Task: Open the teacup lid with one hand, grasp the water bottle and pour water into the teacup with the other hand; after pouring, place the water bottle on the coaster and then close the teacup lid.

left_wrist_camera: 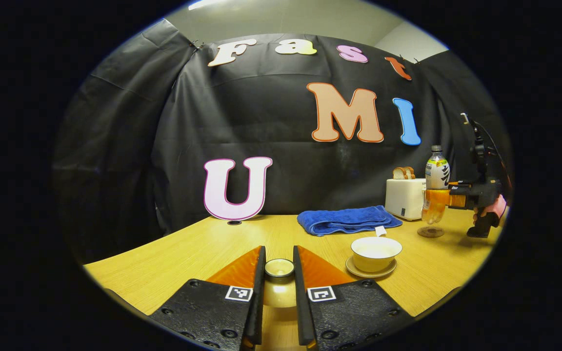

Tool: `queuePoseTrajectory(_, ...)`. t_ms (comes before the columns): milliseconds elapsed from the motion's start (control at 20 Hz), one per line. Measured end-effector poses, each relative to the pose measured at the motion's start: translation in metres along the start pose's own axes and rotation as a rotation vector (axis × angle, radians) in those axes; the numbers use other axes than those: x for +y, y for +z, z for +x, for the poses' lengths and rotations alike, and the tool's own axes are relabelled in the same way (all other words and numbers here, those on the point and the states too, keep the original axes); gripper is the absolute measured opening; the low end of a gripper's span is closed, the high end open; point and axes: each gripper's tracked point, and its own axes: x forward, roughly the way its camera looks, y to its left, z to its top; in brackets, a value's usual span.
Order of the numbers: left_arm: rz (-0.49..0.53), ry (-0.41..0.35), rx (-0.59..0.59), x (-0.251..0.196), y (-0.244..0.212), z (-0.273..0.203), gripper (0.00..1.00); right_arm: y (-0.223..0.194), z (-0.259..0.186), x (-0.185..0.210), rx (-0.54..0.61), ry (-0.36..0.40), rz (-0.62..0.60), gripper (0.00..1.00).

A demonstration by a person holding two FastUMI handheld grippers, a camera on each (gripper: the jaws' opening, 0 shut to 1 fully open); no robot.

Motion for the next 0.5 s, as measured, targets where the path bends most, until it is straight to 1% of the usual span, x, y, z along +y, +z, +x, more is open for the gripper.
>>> queuePoseTrajectory(100,0.000,0.000,0.000,0.001,0.000,0.000,0.26,-0.013,0.009,-0.023,0.037,-0.040,0.094,0.58)
queuePoseTrajectory(150,0.000,0.000,0.000,0.001,0.000,0.000,0.26,-0.020,0.011,-0.030,0.053,-0.054,0.120,0.58)
queuePoseTrajectory(250,0.000,0.000,0.000,0.001,0.000,0.000,0.26,-0.032,0.012,-0.044,0.073,-0.081,0.120,0.59)
queuePoseTrajectory(500,0.000,0.000,0.000,0.000,0.000,0.000,0.26,-0.048,0.008,-0.053,0.100,-0.076,0.163,0.58)
